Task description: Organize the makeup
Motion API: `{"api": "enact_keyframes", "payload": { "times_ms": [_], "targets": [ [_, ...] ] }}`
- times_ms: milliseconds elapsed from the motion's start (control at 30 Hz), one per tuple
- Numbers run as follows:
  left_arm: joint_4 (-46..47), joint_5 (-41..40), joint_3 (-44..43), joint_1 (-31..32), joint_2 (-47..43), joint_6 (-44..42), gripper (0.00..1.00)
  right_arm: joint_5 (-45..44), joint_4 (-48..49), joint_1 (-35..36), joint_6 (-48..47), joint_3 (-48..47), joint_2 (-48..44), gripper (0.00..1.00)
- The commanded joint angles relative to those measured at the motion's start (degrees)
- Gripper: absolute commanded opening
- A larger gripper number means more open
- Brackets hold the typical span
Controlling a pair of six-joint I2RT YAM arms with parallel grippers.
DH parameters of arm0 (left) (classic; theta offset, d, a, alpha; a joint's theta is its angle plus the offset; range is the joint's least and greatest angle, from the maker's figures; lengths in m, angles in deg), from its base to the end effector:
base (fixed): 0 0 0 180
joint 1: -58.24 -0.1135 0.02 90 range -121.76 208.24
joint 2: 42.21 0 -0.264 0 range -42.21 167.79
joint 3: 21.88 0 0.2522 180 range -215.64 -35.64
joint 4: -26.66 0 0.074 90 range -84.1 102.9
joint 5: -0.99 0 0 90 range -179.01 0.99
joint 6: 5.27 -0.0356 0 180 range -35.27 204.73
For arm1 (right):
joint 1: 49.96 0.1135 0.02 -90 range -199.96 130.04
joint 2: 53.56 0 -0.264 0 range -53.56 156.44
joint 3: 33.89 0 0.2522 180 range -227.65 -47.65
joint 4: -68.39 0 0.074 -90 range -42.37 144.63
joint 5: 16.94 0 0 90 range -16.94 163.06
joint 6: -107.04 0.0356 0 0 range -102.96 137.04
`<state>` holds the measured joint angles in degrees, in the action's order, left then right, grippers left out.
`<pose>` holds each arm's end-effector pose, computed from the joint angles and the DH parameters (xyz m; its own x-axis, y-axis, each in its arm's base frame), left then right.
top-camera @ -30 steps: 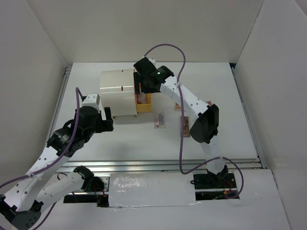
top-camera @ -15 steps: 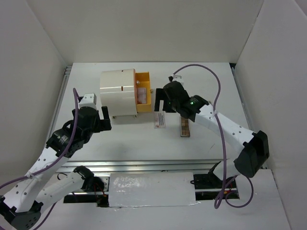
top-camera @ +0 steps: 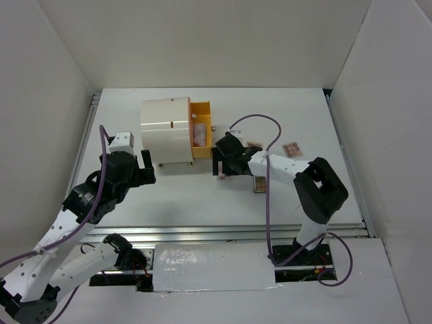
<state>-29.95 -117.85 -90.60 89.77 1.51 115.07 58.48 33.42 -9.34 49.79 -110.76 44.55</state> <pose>0.1346 -0.0624 0.3474 -0.4401 -0.2491 -0.8627 -0.1325 0.9682 -0.2120 0.2735 0.2228 0.1934 -0.8139 -0.0084 -0.5809 -0.0993 0.9872 0.1249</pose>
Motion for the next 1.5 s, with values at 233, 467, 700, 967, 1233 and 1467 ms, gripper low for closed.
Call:
{"api": "enact_keyframes", "payload": {
  "times_ms": [233,467,700,967,1233,1467],
  "targets": [
    [1.8,1.1,0.0,-0.2,-0.1,-0.6,0.99,-0.7,9.6,0.2,-1.3,-0.3,3.9,0.96],
    [2.1,1.6,0.0,-0.3,0.1,-0.9,0.99,-3.8,9.1,0.2,0.7,0.2,5.2,0.94],
    [2.2,1.7,0.2,-0.3,-0.5,-0.9,0.99,-5.5,8.9,0.2,2.5,2.0,5.9,0.91],
    [2.2,2.1,0.1,-0.3,0.7,-1.1,1.00,-4.4,9.1,0.2,2.1,1.1,7.5,0.86],
    [2.3,2.2,0.2,-0.3,0.5,-1.3,0.99,-7.8,3.6,0.2,4.3,1.3,8.3,0.76],
    [2.3,2.3,0.2,-0.3,0.7,-1.3,0.99,-8.2,5.0,0.2,6.8,6.9,2.6,0.54]
  ]
}}
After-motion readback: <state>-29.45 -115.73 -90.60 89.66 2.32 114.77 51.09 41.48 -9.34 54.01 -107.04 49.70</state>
